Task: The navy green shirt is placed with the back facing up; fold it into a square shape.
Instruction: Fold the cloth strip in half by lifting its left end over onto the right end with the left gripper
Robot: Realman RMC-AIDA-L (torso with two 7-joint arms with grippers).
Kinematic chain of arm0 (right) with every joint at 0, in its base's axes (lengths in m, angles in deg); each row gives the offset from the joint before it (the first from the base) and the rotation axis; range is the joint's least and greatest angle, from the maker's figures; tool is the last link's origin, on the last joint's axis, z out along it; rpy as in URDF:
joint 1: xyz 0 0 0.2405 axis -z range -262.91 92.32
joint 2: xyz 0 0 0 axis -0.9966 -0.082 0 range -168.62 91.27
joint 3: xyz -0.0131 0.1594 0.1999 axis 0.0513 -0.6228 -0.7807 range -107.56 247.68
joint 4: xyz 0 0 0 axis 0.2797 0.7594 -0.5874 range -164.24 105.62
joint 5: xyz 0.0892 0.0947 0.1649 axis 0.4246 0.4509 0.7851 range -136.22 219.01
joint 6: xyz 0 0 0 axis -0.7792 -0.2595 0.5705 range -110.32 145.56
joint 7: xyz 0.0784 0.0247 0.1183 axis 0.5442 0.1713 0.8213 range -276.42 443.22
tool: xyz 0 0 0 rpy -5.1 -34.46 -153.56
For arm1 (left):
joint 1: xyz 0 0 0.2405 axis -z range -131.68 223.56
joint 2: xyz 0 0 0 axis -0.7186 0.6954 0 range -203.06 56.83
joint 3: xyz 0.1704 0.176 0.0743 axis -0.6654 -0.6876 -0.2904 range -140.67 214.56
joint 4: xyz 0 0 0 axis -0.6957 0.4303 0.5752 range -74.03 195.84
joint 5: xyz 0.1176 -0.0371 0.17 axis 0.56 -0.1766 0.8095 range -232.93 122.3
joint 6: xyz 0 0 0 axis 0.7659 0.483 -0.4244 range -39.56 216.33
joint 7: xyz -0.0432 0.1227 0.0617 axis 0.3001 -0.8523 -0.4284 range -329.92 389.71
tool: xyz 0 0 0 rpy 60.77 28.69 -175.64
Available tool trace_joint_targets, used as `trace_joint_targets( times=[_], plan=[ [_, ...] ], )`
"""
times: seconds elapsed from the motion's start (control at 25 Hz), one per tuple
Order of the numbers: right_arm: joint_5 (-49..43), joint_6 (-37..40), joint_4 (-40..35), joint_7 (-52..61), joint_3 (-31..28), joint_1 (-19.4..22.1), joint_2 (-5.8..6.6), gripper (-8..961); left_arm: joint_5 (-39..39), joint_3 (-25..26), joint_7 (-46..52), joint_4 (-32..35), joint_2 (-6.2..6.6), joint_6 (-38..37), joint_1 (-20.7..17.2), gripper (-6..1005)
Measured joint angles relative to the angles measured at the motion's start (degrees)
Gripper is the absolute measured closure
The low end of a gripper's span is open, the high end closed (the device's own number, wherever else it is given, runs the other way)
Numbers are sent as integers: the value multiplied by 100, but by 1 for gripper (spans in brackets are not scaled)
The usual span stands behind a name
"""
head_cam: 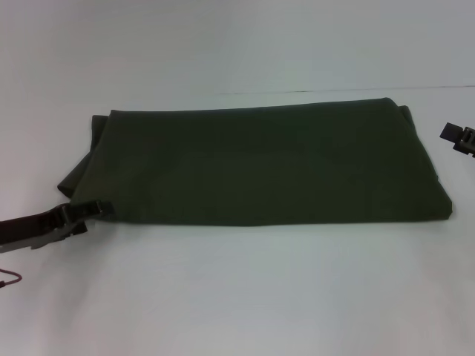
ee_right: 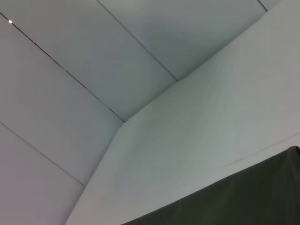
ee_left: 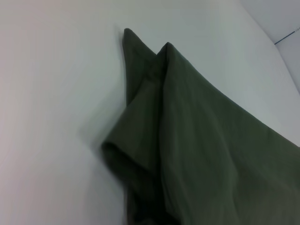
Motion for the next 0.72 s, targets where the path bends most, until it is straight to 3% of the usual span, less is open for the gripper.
trace_joint_targets(
  times=[0.72],
  plan=[
    [0, 52, -3, 22, -192, 78, 0, 211, 128, 35, 1113, -18, 46, -124, 85, 155]
  ],
)
